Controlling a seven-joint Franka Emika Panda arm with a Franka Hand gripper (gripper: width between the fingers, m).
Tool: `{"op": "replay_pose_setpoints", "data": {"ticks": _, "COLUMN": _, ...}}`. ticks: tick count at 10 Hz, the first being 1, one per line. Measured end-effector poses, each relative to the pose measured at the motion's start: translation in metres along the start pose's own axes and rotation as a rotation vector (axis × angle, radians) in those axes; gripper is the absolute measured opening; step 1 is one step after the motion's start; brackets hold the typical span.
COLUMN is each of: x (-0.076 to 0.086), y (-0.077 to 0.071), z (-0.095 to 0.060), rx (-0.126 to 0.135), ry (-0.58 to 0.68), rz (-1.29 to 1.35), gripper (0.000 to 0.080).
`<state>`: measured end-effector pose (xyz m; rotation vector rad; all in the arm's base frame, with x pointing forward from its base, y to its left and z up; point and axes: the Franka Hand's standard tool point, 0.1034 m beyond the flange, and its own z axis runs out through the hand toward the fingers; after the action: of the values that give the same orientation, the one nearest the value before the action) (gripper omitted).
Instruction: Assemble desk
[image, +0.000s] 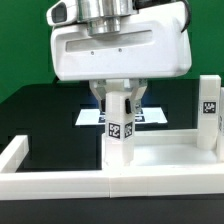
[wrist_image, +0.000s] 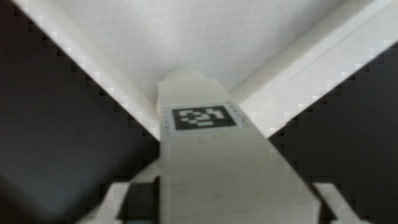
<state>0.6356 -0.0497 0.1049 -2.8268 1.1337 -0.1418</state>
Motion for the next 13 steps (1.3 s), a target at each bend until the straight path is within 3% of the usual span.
{"op": "replay_pose_setpoints", "data": {"ticks": 2, "x": 0.0007, "y": 0.0013, "z": 0.0002, "rx": 0.002, "ry": -0.002, "rz": 0.187, "gripper": 0.0298}}
{"op": "replay_pose_setpoints", "data": {"ticks": 4, "x": -0.0019, "y": 0.0038, "z": 0.0000, "rx": -0.008, "ry": -0.037, "rz": 0.552, "gripper": 0.0298}}
{"op": "replay_pose_setpoints", "data": {"ticks": 7, "x": -0.0009, "y": 0.0030, "z": 0.0016, "rx": 0.059, "ry": -0.085, "rz": 1.116, "gripper": 0.0291}}
{"op": "replay_pose_setpoints", "data": {"ticks": 8, "x": -0.0021, "y": 0.0013, "z": 0.0013, "rx": 0.056, "ry": -0.095, "rz": 1.204, "gripper": 0.0291}}
{"op": "replay_pose_setpoints", "data": {"ticks": 11, "x": -0.0023, "y": 0.0009, "z": 0.0016, "rx": 0.057, "ry": -0.089, "rz": 1.102, "gripper": 0.0292}}
{"op": "replay_pose_setpoints", "data": {"ticks": 12, "x": -0.0027, "y": -0.0006, "z": 0.0013, "rx": 0.064, "ry": -0.083, "rz": 0.945, "gripper": 0.0501}}
{"op": "replay_pose_setpoints", "data": {"ticks": 13, "x": -0.0029, "y": -0.0002, "z": 0.0024, "rx": 0.075, "ry": -0.071, "rz": 0.712, "gripper": 0.0501}}
